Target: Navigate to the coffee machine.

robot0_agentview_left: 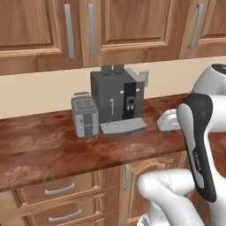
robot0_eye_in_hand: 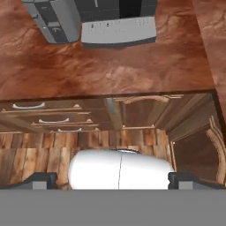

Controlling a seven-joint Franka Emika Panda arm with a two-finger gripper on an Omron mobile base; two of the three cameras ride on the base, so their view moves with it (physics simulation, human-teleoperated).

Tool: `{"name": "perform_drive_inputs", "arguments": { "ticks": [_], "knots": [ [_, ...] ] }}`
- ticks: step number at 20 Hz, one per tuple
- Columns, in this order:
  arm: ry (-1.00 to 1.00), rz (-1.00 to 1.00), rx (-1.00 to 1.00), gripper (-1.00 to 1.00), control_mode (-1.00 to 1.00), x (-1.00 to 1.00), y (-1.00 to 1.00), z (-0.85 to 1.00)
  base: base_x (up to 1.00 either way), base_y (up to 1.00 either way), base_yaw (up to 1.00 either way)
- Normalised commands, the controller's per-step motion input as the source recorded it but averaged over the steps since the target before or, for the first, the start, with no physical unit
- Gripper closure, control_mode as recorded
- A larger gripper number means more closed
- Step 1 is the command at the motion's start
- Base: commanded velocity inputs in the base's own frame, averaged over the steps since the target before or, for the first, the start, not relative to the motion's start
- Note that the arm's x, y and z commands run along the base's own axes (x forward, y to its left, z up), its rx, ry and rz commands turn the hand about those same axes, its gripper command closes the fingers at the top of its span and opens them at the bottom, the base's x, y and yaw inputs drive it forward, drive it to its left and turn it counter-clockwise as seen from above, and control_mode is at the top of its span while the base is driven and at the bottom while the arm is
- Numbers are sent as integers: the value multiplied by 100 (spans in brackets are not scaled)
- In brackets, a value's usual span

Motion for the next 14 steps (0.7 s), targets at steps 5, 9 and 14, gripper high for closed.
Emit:
{"name": "perform_drive_inputs", "arguments": {
  "ticks": [5, 9, 14],
  "knots": [
    [0, 0, 0, -100, 100, 0, 0, 0, 81, -4, 2],
    [0, 0, 0, -100, 100, 0, 0, 0, 18, -2, 1],
    [0, 0, 0, -100, 100, 0, 0, 0, 0, 0, 0]
  ]
}}
